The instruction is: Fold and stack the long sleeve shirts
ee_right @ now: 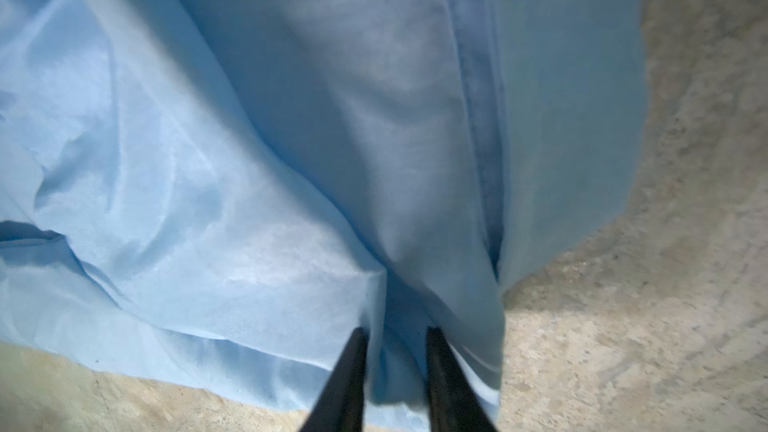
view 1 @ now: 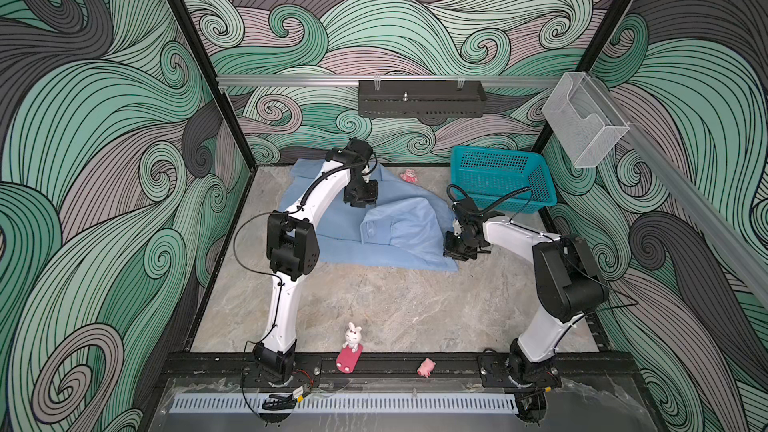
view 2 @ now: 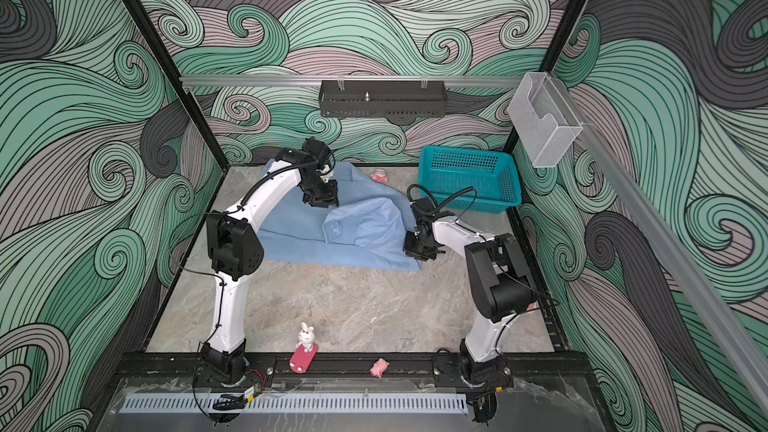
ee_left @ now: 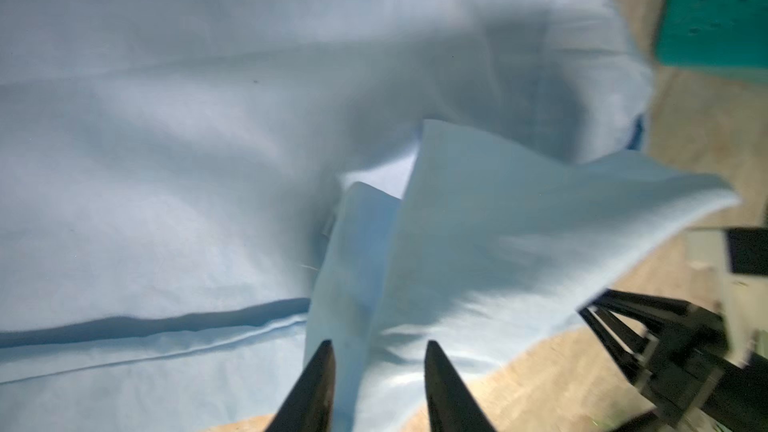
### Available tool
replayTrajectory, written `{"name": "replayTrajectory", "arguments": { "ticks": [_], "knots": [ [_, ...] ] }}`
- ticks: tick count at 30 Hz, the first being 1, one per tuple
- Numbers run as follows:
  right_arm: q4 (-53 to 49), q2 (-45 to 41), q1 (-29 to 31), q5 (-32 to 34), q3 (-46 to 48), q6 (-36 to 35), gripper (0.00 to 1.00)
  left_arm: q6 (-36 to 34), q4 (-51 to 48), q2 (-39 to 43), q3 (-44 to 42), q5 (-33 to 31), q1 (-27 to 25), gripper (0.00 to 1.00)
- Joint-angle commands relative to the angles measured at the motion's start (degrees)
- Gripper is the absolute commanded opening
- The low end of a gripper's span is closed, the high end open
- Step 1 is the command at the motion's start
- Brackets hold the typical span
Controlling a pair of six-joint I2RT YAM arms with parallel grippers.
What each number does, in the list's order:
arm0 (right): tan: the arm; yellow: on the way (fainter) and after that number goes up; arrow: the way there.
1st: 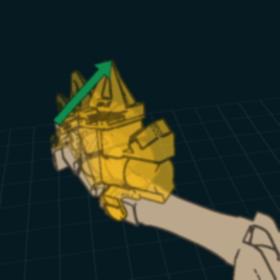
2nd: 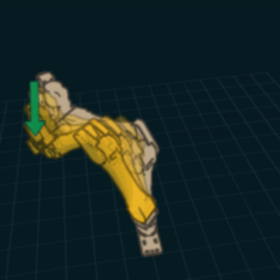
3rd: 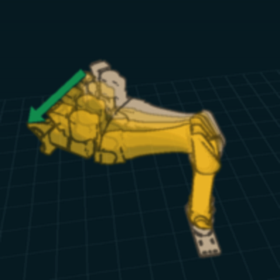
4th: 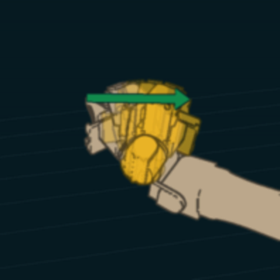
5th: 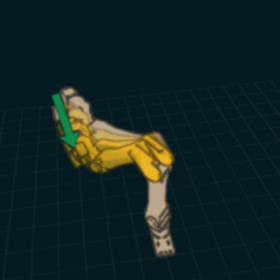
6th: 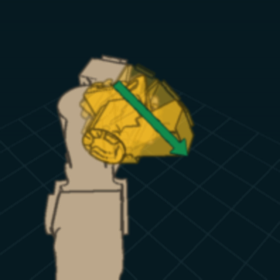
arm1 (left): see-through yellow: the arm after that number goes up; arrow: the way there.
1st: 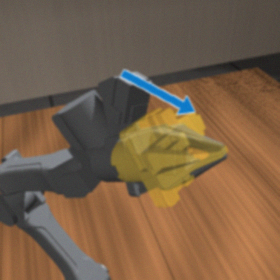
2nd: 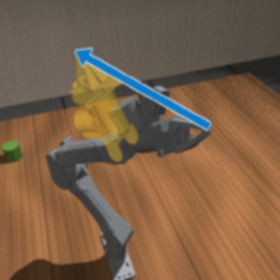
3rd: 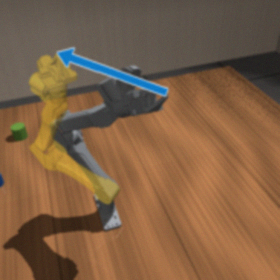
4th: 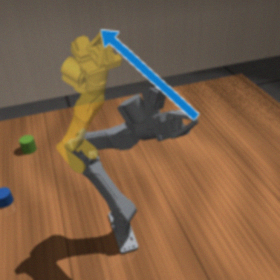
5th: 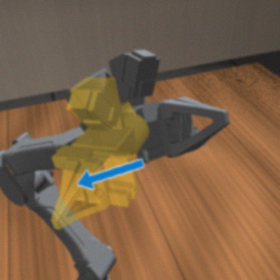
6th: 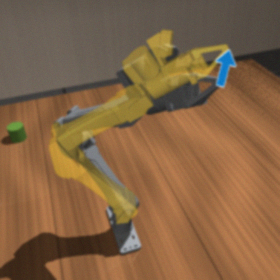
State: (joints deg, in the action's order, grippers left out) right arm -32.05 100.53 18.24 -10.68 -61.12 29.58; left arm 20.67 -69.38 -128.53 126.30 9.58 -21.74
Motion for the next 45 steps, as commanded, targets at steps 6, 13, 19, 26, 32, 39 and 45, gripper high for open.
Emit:
{"name": "replayTrajectory", "arguments": {
  "ticks": [6,13,19,26,32,39,45],
  "knots": [
    [-0.43,0.68,-0.22,-0.18,-1.37,0.27,0.16,0.13,-6.32,0.73,0.42,-6.07,2.27,0.54],
    [-0.11,0.57,-0.22,-1.08,-1.11,0.73,0.17,-0.13,10.76,23.21,-29.52,1.19,1.71,0.60],
    [-0.02,0.94,-0.13,-2.15,-1.54,0.65,0.17,-3.65,25.39,36.16,-51.46,-0.02,-4.35,0.65],
    [-0.86,0.21,-0.13,-2.24,-1.55,0.30,0.17,-5.58,31.59,29.66,-50.53,-7.27,-13.52,0.67],
    [-1.54,-2.31,-0.13,-2.15,-0.50,0.08,0.18,-9.15,35.34,24.26,-46.53,-6.26,-18.22,0.62],
    [-2.27,-4.99,-0.13,-1.66,0.13,0.03,0.18,-7.47,29.45,13.98,-37.76,-3.18,-18.09,0.52],
    [-2.08,-4.60,-0.14,-1.98,0.21,-0.01,0.18,-4.92,20.70,7.68,-32.05,-4.98,-17.74,0.53]
  ]
}}
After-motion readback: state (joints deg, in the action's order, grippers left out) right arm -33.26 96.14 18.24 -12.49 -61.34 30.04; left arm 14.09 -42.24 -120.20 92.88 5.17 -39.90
